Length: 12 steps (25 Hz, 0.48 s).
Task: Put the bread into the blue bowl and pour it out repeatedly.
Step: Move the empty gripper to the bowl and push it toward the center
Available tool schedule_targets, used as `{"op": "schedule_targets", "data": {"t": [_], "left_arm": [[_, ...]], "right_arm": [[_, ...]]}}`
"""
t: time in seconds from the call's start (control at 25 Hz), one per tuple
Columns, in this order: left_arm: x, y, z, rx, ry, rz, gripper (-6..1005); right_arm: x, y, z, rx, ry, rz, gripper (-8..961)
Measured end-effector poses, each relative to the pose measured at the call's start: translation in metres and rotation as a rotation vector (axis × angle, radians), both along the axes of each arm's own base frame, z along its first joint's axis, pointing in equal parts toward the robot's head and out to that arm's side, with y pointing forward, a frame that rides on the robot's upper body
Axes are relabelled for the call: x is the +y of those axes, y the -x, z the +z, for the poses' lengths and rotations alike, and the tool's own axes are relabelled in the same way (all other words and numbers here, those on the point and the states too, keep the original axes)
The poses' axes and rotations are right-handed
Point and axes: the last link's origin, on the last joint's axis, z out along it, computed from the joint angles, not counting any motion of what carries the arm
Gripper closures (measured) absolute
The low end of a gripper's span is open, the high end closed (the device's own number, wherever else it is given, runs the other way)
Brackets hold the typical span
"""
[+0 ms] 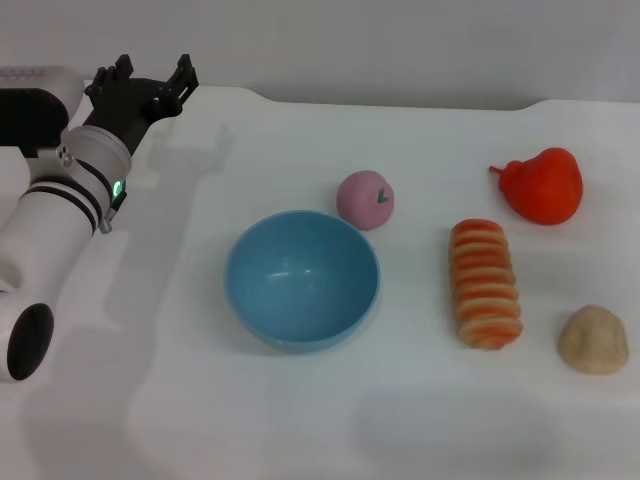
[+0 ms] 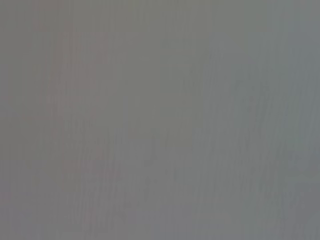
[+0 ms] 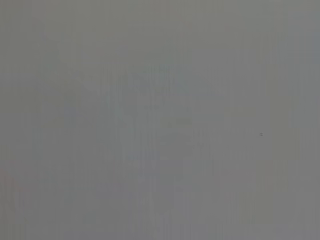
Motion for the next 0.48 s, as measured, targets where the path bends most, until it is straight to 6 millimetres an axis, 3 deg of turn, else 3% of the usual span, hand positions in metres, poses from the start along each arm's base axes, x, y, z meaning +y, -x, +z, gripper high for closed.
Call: {"op": "schedule_targets", "data": {"t": [0.48], "left_arm": [[-0.0010,0.0037,0.0008,0.003,0.000,0.010,207]], "right_arm": [[0.0008,0.0010,-0.0001,0.001,0.000,0.002,463]]}}
